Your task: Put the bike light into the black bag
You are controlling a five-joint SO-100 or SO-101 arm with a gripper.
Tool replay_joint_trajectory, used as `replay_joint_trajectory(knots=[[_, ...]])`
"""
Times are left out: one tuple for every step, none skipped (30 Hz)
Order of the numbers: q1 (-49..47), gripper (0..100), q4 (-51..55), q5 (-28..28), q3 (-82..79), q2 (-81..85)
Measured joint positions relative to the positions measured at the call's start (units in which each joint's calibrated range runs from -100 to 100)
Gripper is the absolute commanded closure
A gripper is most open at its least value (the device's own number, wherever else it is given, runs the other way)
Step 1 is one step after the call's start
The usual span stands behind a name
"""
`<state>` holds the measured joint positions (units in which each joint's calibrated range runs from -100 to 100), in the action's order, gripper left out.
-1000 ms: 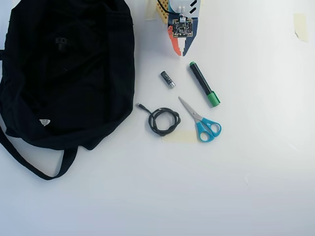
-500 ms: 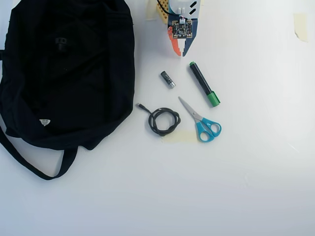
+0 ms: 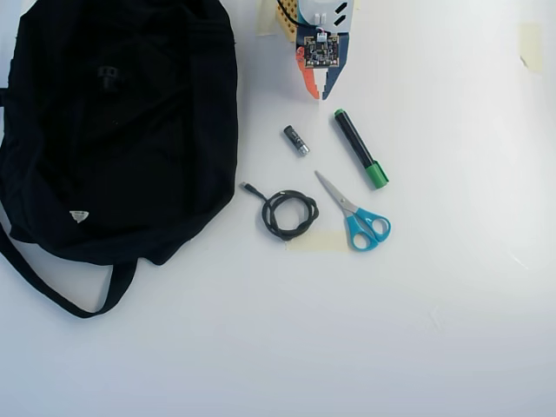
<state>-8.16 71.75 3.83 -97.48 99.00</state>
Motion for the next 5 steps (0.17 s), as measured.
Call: replay_joint_trajectory(knots=[[0.0,98,0.0,0.0,0.0,0.0],[0.0,98,0.0,0.0,0.0,0.0],[0.0,98,0.0,0.0,0.0,0.0],[0.0,98,0.0,0.0,0.0,0.0],[0.0,98,0.0,0.0,0.0,0.0]])
